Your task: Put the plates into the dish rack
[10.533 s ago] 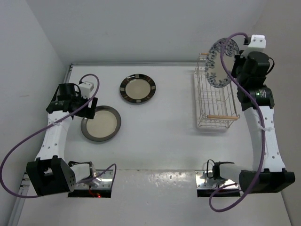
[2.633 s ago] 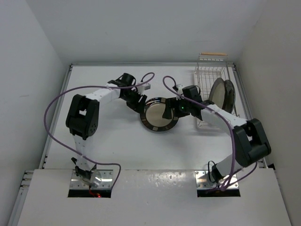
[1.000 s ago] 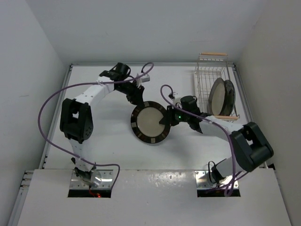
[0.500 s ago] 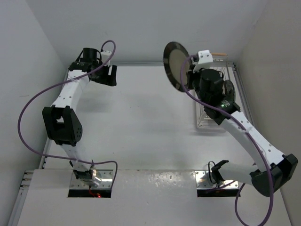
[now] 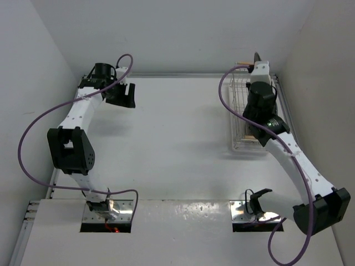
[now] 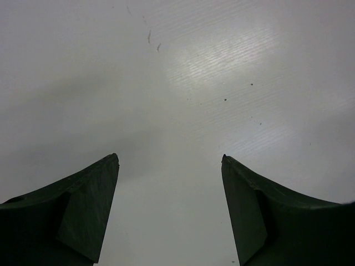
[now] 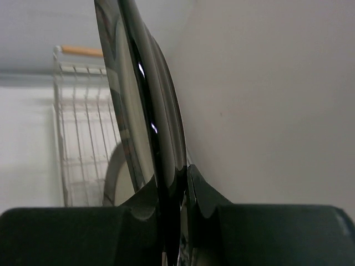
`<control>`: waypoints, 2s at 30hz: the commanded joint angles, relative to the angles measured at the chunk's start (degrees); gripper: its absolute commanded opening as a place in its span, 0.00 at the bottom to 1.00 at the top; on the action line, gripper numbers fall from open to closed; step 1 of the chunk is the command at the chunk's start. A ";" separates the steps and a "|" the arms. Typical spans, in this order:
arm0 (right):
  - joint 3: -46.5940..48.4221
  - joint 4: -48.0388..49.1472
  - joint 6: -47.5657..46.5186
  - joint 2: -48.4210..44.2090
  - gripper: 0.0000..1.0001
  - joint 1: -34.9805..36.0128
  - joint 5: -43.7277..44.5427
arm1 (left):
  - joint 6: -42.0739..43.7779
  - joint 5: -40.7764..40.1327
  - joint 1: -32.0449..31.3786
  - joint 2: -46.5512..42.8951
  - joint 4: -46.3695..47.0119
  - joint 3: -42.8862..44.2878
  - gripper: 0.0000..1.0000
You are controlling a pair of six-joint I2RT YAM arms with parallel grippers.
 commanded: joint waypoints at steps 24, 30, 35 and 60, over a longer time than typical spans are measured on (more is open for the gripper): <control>-8.68 -11.14 29.92 -1.95 0.00 -4.03 -7.41 | -0.67 2.08 1.02 -3.92 1.75 -2.21 0.79; -10.53 -10.80 31.41 -0.19 0.00 -4.03 -8.21 | -0.67 2.08 1.02 -3.92 1.75 -2.21 0.79; -10.70 -10.80 32.12 1.48 0.00 -4.12 -8.47 | -0.67 2.08 1.02 -3.92 1.75 -2.21 0.79; -7.54 -10.09 29.30 -0.01 0.00 -3.42 -7.06 | -0.67 2.08 1.02 -3.92 2.28 -2.74 0.79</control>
